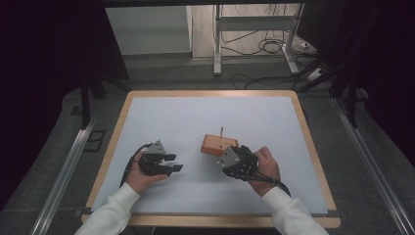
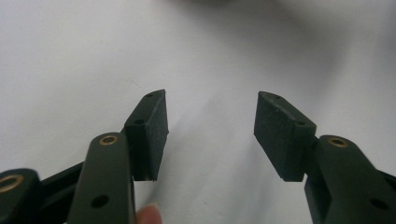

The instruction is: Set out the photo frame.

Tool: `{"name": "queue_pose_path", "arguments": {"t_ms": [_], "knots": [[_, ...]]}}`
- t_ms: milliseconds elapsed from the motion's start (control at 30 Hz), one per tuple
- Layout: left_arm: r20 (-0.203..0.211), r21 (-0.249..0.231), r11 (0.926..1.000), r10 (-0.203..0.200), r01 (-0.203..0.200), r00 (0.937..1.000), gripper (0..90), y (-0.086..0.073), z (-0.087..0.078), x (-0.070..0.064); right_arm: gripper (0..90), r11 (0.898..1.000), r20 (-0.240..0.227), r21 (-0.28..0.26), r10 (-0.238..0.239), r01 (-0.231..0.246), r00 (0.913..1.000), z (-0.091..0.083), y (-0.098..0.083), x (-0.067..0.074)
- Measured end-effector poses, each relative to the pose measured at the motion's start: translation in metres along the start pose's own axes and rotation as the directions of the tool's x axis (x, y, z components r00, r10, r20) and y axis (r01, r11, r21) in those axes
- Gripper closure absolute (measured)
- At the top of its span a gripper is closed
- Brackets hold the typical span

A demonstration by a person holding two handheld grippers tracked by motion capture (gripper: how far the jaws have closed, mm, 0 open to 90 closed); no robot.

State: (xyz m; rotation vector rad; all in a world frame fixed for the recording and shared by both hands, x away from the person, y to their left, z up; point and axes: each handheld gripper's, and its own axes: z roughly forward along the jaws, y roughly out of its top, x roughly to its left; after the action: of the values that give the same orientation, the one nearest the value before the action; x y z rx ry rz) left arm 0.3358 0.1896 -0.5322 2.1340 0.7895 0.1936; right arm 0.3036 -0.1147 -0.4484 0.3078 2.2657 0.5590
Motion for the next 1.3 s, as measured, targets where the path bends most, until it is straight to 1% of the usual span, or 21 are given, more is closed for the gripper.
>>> {"name": "queue_pose_path", "arguments": {"t_ms": [167, 267, 400, 500, 700, 767, 867, 933, 1167, 1300], "knots": [[-0.002, -0.001, 1.0000, -0.004, 0.004, 1.0000, 44.2, 0.000, -0.001, 0.002, 65.6, 1.000, -0.006, -0.003, 0.000, 0.000, 1.0000, 0.002, 0.004, -0.005], [-0.003, -0.002, 1.0000, -0.004, 0.004, 1.0000, 44.2, -0.001, -0.001, 0.002, 66.3, 1.000, -0.011, 0.000, -0.014, 0.014, 0.9998, 0.002, 0.006, -0.006], [-0.004, -0.001, 1.0000, -0.005, 0.005, 1.0000, 44.2, -0.001, -0.001, 0.002, 66.9, 0.999, -0.016, -0.011, -0.032, 0.032, 0.9994, 0.001, 0.009, -0.005], [-0.005, 0.001, 1.0000, -0.006, 0.006, 1.0000, 44.2, -0.001, -0.001, 0.003, 67.6, 0.999, -0.034, -0.024, -0.036, 0.035, 0.9988, -0.004, 0.011, -0.004], [-0.006, 0.004, 1.0000, -0.004, 0.004, 1.0000, 44.2, -0.001, -0.001, 0.002, 68.1, 0.999, -0.072, -0.051, -0.024, 0.020, 0.9971, -0.016, 0.011, -0.002], [-0.005, 0.004, 1.0000, -0.003, 0.003, 1.0000, 44.2, -0.001, 0.000, 0.002, 68.3, 0.998, -0.091, -0.059, -0.013, 0.008, 0.9957, -0.022, 0.010, -0.003], [-0.001, 0.007, 1.0000, -0.005, 0.005, 1.0000, 44.2, -0.001, 0.001, 0.002, 68.4, 0.998, -0.134, -0.069, 0.001, -0.010, 0.9909, -0.030, 0.010, -0.007], [-0.001, 0.008, 1.0000, -0.004, 0.004, 1.0000, 44.2, -0.001, 0.001, 0.001, 68.4, 0.997, -0.149, -0.073, 0.015, -0.027, 0.9886, -0.033, 0.010, -0.010], [0.001, 0.008, 0.9999, -0.008, 0.008, 1.0000, 44.1, -0.001, 0.000, 0.002, 66.1, 0.991, -0.182, -0.087, 0.087, -0.104, 0.9795, -0.029, 0.009, -0.022], [0.003, 0.009, 0.9999, -0.013, 0.013, 0.9999, 44.1, -0.001, 0.000, 0.002, 63.5, 0.987, -0.194, -0.092, 0.112, -0.131, 0.9746, -0.025, 0.011, -0.026]]}}
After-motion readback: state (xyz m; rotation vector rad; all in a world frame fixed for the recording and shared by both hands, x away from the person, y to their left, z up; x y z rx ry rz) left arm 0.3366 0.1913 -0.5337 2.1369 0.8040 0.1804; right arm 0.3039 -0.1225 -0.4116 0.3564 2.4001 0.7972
